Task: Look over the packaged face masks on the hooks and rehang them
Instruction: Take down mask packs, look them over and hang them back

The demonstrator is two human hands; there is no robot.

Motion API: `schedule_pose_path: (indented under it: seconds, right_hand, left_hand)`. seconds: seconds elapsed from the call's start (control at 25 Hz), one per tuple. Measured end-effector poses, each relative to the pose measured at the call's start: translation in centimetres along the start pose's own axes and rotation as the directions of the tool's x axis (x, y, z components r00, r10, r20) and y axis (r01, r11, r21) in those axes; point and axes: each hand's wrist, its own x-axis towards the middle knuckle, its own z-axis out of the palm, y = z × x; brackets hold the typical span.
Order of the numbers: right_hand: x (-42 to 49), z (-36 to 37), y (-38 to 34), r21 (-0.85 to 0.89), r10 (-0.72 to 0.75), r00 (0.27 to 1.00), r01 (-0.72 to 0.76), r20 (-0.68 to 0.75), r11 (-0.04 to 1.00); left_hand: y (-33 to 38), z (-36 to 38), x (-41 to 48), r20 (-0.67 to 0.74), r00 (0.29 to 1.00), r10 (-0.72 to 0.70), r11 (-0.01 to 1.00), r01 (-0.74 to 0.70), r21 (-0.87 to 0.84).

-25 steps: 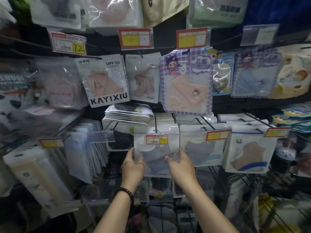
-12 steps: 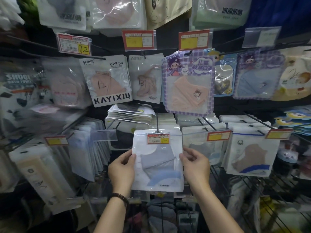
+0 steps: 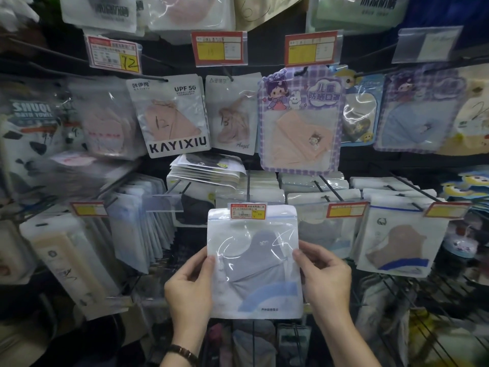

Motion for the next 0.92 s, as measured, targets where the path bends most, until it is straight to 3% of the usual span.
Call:
schedule_pose_path:
  seconds: [0.68,0.92]
  right_hand:
    - [1.9,-11.8,-1.5,-0.061,-0.061,0.964,0.047,-0.260,0.997]
    - [3.6,-13.5,-1.6,-0.031,-0.113,0.955,0.108,-0.273,0.994]
  left_hand:
    - [-2.9,10.3,-5.2,0.193,0.981,-0.036,0.997,0.021,0.080]
    - [-3.2,12.6,-5.3,0.247,0.968,-0.040,0.999,0.033,0.032]
